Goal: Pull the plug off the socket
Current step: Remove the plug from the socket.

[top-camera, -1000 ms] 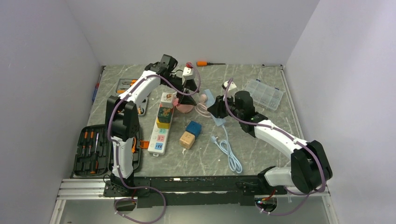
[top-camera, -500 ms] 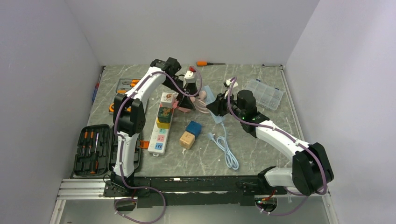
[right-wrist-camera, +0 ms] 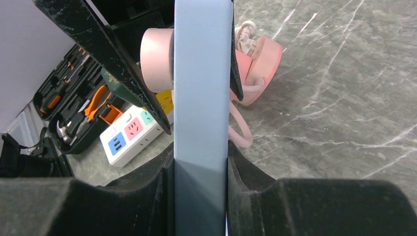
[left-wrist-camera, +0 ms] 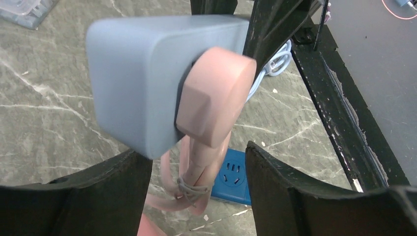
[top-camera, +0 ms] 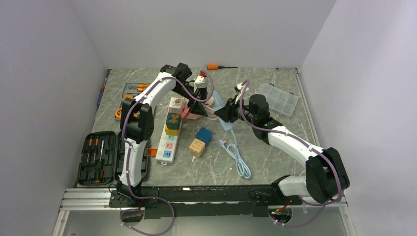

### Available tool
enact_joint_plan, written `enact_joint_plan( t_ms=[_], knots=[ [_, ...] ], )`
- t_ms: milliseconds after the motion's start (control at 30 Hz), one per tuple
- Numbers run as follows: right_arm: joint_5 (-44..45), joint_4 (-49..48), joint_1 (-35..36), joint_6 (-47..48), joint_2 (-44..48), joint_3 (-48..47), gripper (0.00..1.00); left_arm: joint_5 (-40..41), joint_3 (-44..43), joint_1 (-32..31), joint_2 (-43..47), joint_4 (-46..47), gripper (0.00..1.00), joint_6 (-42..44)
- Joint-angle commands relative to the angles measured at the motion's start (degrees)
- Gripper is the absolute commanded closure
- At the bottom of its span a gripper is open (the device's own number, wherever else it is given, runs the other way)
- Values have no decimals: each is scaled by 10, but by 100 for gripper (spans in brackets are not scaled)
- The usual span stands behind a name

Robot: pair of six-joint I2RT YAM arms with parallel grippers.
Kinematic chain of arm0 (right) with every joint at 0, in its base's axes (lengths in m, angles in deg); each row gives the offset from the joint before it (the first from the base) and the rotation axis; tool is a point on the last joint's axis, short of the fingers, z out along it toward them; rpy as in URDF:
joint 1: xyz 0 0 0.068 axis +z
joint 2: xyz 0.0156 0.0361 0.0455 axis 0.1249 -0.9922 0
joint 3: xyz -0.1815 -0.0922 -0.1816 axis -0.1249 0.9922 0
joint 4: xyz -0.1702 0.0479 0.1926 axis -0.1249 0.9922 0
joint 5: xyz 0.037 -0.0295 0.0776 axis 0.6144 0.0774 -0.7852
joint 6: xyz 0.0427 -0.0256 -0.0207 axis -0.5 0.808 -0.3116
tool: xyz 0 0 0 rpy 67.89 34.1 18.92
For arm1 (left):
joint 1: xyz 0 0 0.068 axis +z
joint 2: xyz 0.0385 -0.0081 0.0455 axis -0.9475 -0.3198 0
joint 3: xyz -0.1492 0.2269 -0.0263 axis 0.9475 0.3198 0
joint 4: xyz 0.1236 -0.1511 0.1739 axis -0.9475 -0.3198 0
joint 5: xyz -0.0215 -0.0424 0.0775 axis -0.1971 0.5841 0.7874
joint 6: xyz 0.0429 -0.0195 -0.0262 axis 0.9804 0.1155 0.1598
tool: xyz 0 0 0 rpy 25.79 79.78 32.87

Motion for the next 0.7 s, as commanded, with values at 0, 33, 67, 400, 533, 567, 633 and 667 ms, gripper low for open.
enact_joint_plan(
  t_ms=[0, 33, 67, 400, 533, 567, 633, 667],
  knots=[
    [-47, -106, 3, -22, 2, -18, 100, -44, -22, -1, 27, -32, 29, 23],
    [-48, -104, 3, -22, 0, -18, 100, -44, -15, -1, 33, -36, 30, 30],
    [-48, -102, 2, -21, -3, -19, 100, -43, -9, -1, 37, -42, 32, 38],
    [-43, -81, -6, -11, -7, -11, 100, -20, -32, 3, 37, -105, 70, 96],
    [-42, -70, -7, -7, -6, -1, 100, -22, -50, 4, 33, -159, 83, 163],
    [-41, -65, -9, -4, -5, 1, 100, -19, -52, 4, 33, -172, 85, 177],
    [-37, -54, -15, -1, -4, 5, 100, -9, -54, 4, 32, -188, 87, 194],
    [-42, -53, -25, -3, -3, 7, 100, -3, -50, 4, 33, -188, 88, 196]
  ],
)
